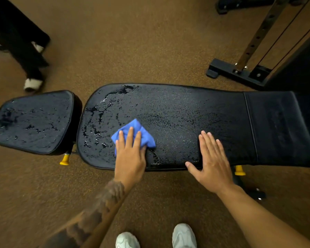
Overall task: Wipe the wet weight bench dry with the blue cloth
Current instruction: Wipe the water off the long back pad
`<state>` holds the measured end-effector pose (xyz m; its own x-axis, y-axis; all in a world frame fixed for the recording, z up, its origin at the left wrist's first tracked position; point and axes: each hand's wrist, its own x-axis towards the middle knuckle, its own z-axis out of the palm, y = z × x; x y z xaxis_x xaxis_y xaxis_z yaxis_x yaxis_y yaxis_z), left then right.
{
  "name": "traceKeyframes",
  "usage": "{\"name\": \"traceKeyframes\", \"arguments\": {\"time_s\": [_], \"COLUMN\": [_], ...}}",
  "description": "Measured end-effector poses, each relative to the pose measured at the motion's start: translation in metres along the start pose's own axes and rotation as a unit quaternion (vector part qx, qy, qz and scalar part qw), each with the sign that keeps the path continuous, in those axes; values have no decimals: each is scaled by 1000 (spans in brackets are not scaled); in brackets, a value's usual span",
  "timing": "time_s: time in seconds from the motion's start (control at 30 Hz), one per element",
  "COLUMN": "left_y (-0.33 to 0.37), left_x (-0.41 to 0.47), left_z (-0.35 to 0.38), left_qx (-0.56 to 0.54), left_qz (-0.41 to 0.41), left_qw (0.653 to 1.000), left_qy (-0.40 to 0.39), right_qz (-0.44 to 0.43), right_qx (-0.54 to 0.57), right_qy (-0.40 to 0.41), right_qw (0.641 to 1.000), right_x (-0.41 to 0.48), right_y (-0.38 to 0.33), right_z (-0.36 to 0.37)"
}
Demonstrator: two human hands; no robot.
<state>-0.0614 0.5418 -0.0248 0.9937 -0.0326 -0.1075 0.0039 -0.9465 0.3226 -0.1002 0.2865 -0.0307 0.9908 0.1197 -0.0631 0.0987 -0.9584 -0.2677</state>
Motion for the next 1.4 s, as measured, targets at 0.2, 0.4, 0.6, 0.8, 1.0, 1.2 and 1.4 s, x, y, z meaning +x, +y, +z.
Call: {"name": "traceKeyframes", "arguments": {"time_s": [0.2,0.4,0.6,0.8,1.0,1.2,1.4], "left_y": [50,99,30,-1,61,54,16], "left_x": [-28,102,202,91,34,125,64], "left_z": [23,26,-9,-10,19,4,-7], "left_qx": [5,32,63,34,53,49,1], "left_qz": [169,223,113,132,290,125,13], "left_qw": [984,971,991,991,952,989,1000], "left_qy": [-57,-80,-44,-17,-78,-57,-11], "right_qz": [4,5,5,7,5,9,12], "right_qx": [19,24,25,27,23,5,11], "right_qy": [16,33,25,17,24,10,0], "right_qw": [1000,999,999,999,999,1000,1000], "right_x": [1,3,2,2,3,1,1], "right_y": [0,0,0,-1,-2,-2,-3], "right_z": [2,4,3,2,1,0,-2]}}
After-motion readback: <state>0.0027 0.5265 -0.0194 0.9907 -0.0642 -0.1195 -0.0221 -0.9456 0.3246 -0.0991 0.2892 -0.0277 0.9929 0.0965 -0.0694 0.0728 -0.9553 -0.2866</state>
